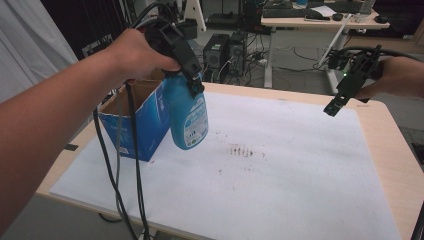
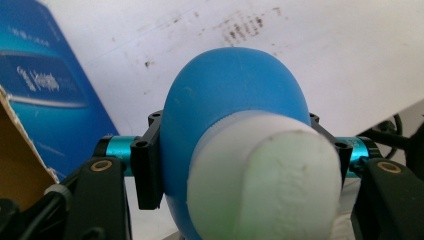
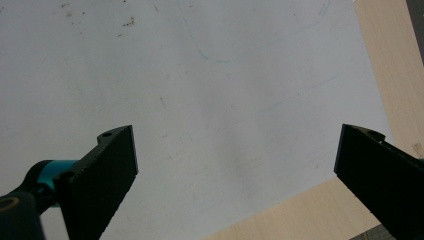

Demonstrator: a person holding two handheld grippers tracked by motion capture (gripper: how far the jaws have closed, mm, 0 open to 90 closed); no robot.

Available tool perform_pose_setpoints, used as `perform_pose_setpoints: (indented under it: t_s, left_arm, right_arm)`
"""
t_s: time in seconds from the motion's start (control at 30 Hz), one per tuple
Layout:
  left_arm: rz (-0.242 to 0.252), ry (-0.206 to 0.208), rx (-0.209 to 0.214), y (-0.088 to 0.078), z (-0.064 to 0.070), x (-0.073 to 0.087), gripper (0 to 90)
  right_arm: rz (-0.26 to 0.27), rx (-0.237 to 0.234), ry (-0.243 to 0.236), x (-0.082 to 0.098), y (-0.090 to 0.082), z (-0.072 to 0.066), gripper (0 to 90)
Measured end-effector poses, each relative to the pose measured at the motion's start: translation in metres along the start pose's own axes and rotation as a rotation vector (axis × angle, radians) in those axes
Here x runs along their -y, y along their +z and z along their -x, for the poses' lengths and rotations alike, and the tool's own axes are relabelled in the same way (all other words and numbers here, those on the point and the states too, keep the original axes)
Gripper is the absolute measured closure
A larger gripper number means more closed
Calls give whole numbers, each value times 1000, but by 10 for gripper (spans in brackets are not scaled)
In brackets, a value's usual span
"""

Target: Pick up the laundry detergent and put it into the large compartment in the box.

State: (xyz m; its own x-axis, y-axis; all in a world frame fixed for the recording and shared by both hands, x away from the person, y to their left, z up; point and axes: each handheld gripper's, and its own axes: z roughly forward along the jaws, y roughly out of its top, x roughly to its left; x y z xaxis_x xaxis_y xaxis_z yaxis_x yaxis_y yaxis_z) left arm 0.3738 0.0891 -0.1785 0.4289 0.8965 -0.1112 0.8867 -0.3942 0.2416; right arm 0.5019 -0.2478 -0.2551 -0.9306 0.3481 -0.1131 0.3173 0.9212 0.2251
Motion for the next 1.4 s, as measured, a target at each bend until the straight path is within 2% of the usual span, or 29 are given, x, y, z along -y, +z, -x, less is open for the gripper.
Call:
perform_pose_setpoints:
  t_s: [0.1,0.23,0.27,0.37,0.4,0.47,0.5,0.53,0.63,0.67,0.8,0.97,1.3,1.4]
  left_arm:
    - [2,58,15,-6,4,-1,379]
    - [-24,140,20,-10,12,-4,379]
    - [-24,140,20,-10,12,-4,379]
    - [-30,174,35,-10,15,-5,379]
    - [-41,214,39,-12,17,-7,380]
    - [-42,228,42,-13,17,-7,380]
    - [-50,269,43,-15,17,-9,380]
    - [-48,283,45,-16,18,-9,380]
    - [-56,303,46,-17,18,-10,380]
    - [-60,340,51,-19,18,-13,380]
    - [-70,384,73,-23,18,-18,380]
    - [-82,488,75,-30,16,-21,380]
    - [-102,586,79,-45,7,-28,380]
    - [-103,604,77,-51,3,-29,380]
  right_arm:
    - [-4,2,-5,0,-1,-1,28]
    - [-3,10,-8,-1,-5,-3,28]
    - [-3,10,-8,-1,-5,-3,28]
    - [-3,12,-12,-2,-6,-4,28]
    - [-6,13,-16,-2,-6,-6,28]
    - [-6,13,-19,-3,-6,-6,28]
    - [-7,14,-23,-3,-7,-7,28]
    - [-5,14,-23,-3,-7,-7,28]
    - [-5,14,-23,-3,-7,-7,28]
    - [-7,14,-17,-3,-8,-7,28]
    - [2,11,-26,-3,-9,-8,28]
    - [16,6,-31,-3,-12,-10,28]
    - [10,4,-32,-3,-12,-9,28]
    - [5,5,-26,-3,-11,-8,28]
